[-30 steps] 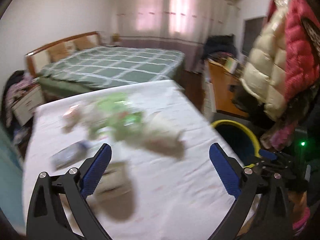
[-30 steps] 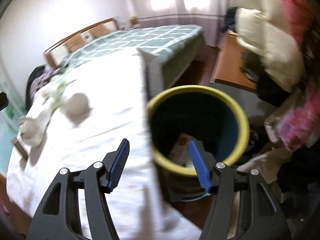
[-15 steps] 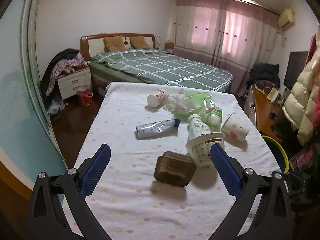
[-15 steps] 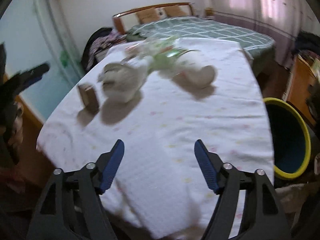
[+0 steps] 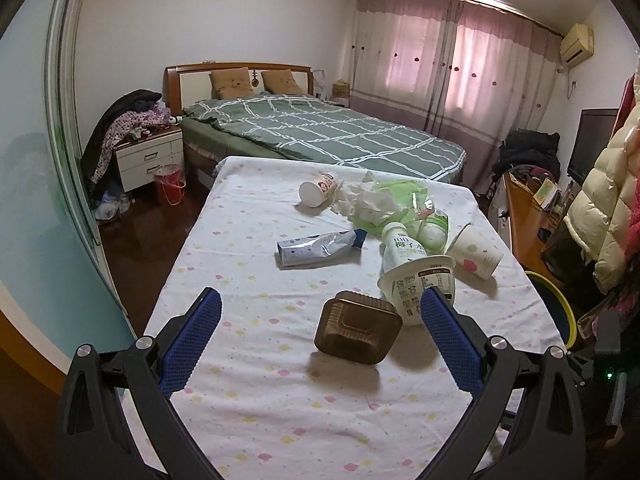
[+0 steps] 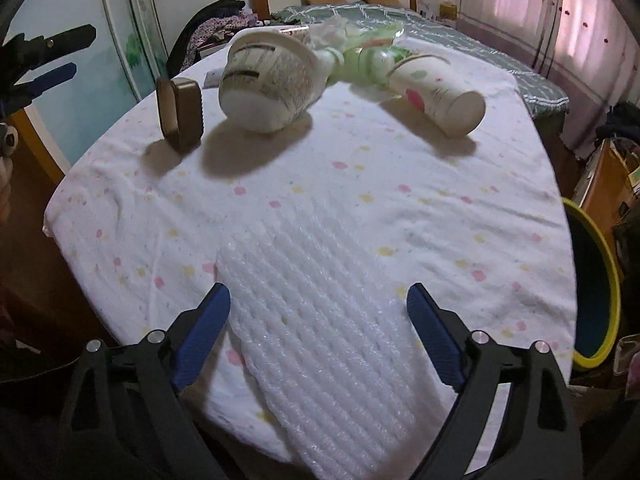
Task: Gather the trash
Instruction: 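Reach the right tool to the white foam net sleeve and grasp it, then carry the foam sleeve over the bin and open the right tool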
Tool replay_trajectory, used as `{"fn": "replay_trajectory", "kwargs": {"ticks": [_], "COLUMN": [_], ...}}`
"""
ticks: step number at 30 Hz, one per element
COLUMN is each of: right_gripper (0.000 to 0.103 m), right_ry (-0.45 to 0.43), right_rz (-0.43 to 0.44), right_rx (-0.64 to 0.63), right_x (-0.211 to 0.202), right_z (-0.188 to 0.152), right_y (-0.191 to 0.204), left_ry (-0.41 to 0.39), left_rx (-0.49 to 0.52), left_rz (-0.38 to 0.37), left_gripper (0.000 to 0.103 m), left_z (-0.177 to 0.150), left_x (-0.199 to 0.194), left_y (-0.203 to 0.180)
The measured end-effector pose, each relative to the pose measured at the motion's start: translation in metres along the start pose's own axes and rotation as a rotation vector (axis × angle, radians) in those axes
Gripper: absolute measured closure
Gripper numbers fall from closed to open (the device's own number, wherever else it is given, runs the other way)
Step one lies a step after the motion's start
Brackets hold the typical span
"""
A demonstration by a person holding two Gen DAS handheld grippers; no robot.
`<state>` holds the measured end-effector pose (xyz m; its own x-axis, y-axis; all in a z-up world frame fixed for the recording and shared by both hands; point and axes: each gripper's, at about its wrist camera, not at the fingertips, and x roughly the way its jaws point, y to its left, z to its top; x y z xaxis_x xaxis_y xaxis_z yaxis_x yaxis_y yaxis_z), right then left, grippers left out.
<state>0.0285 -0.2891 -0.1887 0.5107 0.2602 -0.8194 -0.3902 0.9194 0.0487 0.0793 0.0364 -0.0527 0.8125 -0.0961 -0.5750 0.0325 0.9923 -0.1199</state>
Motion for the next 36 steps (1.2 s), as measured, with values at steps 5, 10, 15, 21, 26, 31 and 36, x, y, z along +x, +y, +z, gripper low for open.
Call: {"fn": "replay_trajectory", "kwargs": {"ticks": [5, 10, 15, 21, 26, 31, 36], "right_gripper": [0.030, 0.066, 0.090, 0.092, 0.092, 0.092, 0.092], "right_ry": [-0.012, -0.028, -0.032, -0.049, -0.083, -0.122, -0.142], "right_rz": [0.019, 0.043, 0.089, 0.056, 0.015, -0.070, -0.168], "right_rx": [0.007, 0.041, 0.111, 0.171, 0.246, 0.315, 0.396], "right_x": [-0.004, -0.007, -0.006, -0.009, -0.017, -0.024, -0.024], "right_z": [-0.001, 0.000, 0.002, 0.005, 0.009, 0.018, 0.024], "right_y": [-0.002, -0.008, -0.020, -0.037, -0.064, -0.101, -0.149], "left_ry": [0.002, 0.005, 0.011, 0.012, 0.016, 0.022, 0.034], "left_rx": [0.005, 0.012, 0.013, 0.013, 0.016, 0.024, 0.033], "left_rz": [-0.006, -0.013, -0.019, -0.021, -0.026, -0.032, -0.040], "left_gripper": [0.005, 0.005, 0.005, 0.005, 0.005, 0.005, 0.005], "left_z": [-0.001, -0.002, -0.004, -0.004, -0.005, -0.004, -0.003], "left_x": [0.001, 0.002, 0.004, 0.005, 0.006, 0.009, 0.015], "left_y": [-0.003, -0.008, -0.009, -0.010, -0.012, -0.016, -0.021]}}
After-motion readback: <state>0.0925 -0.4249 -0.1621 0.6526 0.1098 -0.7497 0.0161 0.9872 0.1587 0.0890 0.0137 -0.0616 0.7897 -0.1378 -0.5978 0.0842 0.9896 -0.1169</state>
